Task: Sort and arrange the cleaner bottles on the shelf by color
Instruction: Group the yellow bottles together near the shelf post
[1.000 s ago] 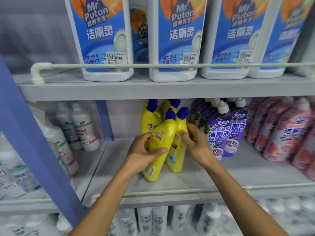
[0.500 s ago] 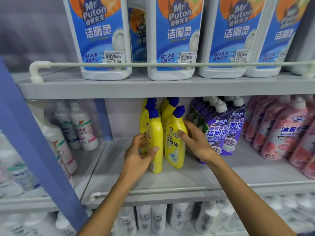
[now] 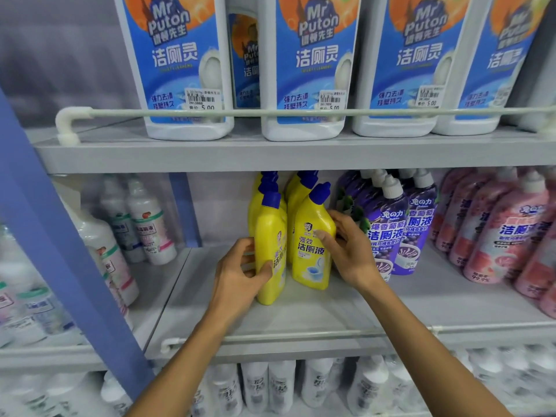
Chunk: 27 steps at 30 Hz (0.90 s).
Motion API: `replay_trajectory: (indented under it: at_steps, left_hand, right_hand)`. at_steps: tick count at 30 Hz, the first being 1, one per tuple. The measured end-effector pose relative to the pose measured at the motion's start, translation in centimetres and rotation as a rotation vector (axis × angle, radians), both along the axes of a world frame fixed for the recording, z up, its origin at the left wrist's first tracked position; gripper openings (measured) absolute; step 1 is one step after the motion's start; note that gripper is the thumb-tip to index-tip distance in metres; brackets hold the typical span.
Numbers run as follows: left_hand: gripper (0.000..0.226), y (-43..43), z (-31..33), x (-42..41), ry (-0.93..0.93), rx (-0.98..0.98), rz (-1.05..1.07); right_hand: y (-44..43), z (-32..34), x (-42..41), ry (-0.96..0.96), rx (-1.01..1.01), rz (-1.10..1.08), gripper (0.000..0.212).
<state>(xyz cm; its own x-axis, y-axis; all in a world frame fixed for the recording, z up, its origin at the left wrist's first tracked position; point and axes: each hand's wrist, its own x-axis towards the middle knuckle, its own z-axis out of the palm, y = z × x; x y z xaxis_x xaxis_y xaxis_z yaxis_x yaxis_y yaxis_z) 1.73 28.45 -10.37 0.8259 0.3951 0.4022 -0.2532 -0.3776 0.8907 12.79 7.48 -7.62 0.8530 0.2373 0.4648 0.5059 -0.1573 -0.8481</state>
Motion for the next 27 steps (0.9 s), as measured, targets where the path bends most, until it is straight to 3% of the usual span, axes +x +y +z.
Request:
replay_trajectory:
  at_steps: [5,8,15,20,24,27]
  left_hand:
    - [0.039,2.9,0.9,0.8,0.089,0.043,-0.128]
    - [0.051,4.2,1.6,1.5,0.121,0.077,-0.166]
    - [0.057,4.1,1.7,2.1,0.091,0.225,-0.062]
    - [0.066,4.3,1.8,2.0,0.069,0.192,-0.064]
    - [0.079,3.7,1.9,2.5,0.064,0.074,-0.034]
    - [0.076,3.3,2.1,3.0,0.058,0.046,0.012]
  right_hand:
    - [0.1,0.6,1.2,-0.105,-0.133,-0.074,0.067]
    - [0.7,0.8,1.4,-0.137,-0.189,-0.125,0.066]
    - [1.5,1.5,1.7,-0.168,-0.328,-0.186,0.067]
    - [1.4,1.5,1.6,-0.171,-0.299,-0.178,0.054]
    - [1.4,1.2,1.6,-0.096,-0.259,-0.15,0.053]
    - [1.6,1.1,1.5,-0.053,-0.212,-0.148,0.062]
